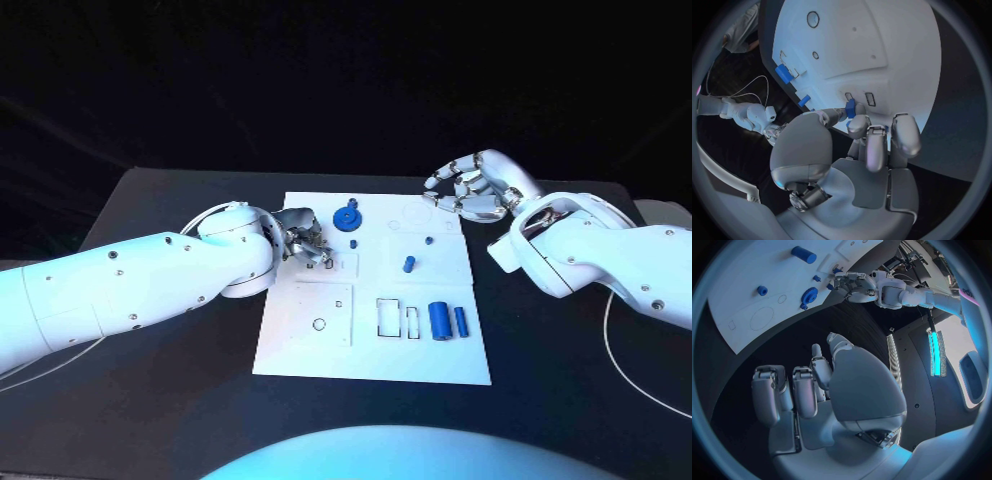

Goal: Assemble the parts on the task board

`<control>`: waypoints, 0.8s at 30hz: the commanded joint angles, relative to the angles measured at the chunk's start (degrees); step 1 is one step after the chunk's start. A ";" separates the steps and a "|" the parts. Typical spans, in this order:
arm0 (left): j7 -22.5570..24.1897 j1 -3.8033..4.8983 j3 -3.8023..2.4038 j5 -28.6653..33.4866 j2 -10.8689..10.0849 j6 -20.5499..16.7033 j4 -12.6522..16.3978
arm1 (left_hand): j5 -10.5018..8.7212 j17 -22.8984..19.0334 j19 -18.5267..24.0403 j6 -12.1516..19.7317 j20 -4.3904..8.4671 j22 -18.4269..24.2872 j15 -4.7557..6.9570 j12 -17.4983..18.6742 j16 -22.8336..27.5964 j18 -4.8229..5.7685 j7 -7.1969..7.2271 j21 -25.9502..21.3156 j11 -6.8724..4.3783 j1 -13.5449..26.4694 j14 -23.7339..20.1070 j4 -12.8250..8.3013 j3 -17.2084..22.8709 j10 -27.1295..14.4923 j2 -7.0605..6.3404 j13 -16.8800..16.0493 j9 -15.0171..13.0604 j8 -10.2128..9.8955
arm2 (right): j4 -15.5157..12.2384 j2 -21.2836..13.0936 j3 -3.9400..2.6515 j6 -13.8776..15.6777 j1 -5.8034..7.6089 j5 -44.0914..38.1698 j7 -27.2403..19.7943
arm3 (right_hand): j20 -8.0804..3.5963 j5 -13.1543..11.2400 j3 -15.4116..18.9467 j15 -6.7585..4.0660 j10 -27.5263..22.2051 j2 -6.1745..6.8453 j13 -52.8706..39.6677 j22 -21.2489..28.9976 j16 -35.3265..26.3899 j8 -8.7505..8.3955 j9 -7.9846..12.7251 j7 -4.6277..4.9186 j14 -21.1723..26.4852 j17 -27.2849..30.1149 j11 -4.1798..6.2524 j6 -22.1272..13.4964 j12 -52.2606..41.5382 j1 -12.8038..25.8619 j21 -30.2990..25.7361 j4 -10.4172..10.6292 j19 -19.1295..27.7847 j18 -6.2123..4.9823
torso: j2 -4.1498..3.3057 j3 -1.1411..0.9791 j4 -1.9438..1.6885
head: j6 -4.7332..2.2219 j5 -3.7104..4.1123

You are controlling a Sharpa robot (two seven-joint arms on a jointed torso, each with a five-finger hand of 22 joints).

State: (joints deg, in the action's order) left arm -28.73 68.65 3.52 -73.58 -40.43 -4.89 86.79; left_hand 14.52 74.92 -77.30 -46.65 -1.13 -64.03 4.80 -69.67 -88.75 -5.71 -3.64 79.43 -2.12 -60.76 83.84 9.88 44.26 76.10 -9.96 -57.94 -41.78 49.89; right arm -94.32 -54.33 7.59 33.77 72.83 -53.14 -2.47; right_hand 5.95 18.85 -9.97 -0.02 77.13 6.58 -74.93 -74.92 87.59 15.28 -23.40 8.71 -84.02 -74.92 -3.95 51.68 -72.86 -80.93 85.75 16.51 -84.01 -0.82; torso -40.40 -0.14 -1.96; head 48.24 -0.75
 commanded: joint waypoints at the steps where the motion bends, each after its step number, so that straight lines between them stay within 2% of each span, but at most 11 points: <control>1: -0.50 -0.08 0.06 -0.33 0.26 3.03 -0.18 | 0.07 13.13 -0.34 -1.43 -0.09 -0.04 0.42 0.19 -0.32 0.57 1.49 0.30 0.08 -0.25 5.67 -10.32 9.95 0.18 0.48 -0.04 -0.05 0.31 | -0.04 0.07 0.00 -0.31 -0.05 -0.45 -0.37 | -0.31 0.20 -0.19 -0.42 0.02 0.25 -0.81 -12.18 -0.19 0.18 -0.06 -0.19 -4.71 -10.32 0.27 -0.36 0.04 0.12 -0.20 0.04 -3.42 -0.39 | 0.01 0.00 -0.06 | 0.08 0.07; 10: -0.62 -0.08 0.06 0.55 0.71 4.12 -0.56 | -0.02 13.08 -0.38 -1.46 -0.05 -0.08 0.43 0.25 -0.30 0.58 1.50 0.33 0.06 -0.15 5.65 -10.24 9.91 0.21 0.42 0.07 -0.05 0.35 | -0.06 0.07 0.00 -0.31 -0.08 -0.45 -0.39 | -0.31 0.20 -0.19 -0.42 0.02 0.25 -0.81 -12.18 -0.19 0.18 -0.06 -0.19 -4.71 -10.32 0.27 -0.36 0.04 0.12 -0.20 0.04 -3.42 -0.39 | 0.02 0.01 -0.01 | 0.22 0.15; 24: -0.58 -0.08 0.06 1.15 1.00 3.49 -0.41 | -0.23 13.07 -0.40 -1.46 -0.03 -0.10 0.45 0.42 -0.29 0.59 1.52 0.34 0.05 -0.04 5.65 -10.15 9.83 0.17 0.37 0.34 -0.02 0.35 | -0.07 0.07 0.00 -0.24 -0.09 -0.44 -0.44 | -0.33 0.33 -0.60 -0.45 0.03 0.33 -0.78 -12.16 -0.19 0.36 -0.09 -0.21 -4.72 -10.34 0.30 -0.39 0.01 0.34 -0.26 0.04 -3.40 -0.41 | 0.04 0.01 -0.03 | 0.30 0.19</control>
State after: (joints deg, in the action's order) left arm -28.85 68.77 3.40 -73.05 -39.55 -2.63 86.37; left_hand 14.49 74.91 -77.29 -46.80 -1.13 -64.08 5.01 -69.40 -88.75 -5.71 -3.68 79.42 -2.12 -60.76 84.05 9.88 44.26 76.09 -9.96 -57.69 -41.72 50.07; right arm -94.33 -54.29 7.59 33.77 72.78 -53.13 -2.50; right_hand 5.95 18.85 -10.37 -0.02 77.13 6.58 -74.92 -74.91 87.59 15.28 -23.45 8.50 -84.02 -74.91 -3.95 51.47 -72.86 -80.93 85.75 16.58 -84.01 -0.82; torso -40.36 -0.14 -1.98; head 48.54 -0.55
